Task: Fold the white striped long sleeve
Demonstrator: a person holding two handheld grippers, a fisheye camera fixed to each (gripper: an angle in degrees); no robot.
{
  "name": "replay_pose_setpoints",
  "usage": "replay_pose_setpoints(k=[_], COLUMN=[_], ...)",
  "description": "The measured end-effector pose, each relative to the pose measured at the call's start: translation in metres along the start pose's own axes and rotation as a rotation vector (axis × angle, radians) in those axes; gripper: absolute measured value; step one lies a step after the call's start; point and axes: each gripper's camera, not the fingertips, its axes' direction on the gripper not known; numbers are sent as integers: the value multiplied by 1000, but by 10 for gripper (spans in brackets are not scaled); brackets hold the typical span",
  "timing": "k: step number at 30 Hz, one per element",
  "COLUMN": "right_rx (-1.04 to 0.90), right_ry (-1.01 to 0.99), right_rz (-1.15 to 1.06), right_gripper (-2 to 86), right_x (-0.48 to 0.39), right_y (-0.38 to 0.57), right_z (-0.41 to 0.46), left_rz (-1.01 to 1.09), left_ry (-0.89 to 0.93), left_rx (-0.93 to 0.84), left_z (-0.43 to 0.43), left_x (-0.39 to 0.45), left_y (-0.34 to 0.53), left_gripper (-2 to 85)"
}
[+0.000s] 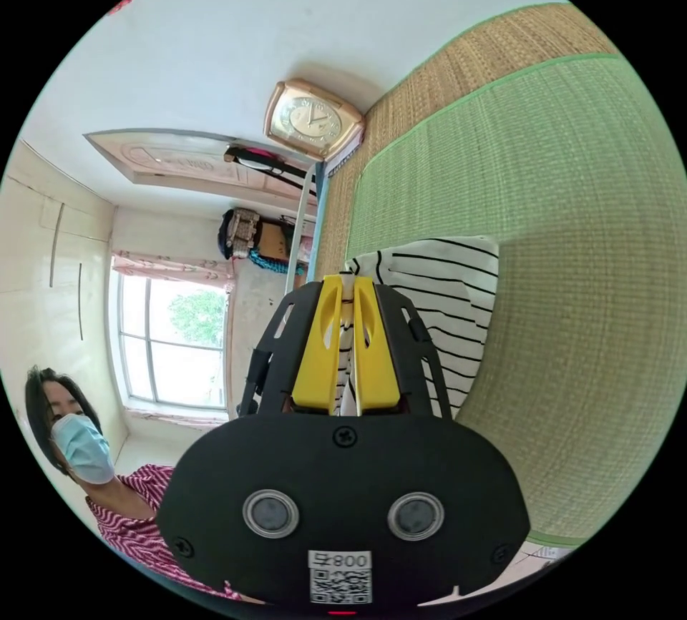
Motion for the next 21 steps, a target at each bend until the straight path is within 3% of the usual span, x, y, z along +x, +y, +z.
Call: replay_pose_setpoints(k=[21], right_rx=[-177], right_ry=[216], right_rz=[18], right_gripper=[23], right_x=[-87], right_y=[-50], right_z=[170], left_rz=[-303], left_ry=[61], left_rx=[165], left_z=[-148], left_x=[-126], left_y=[-35], left_gripper=[6])
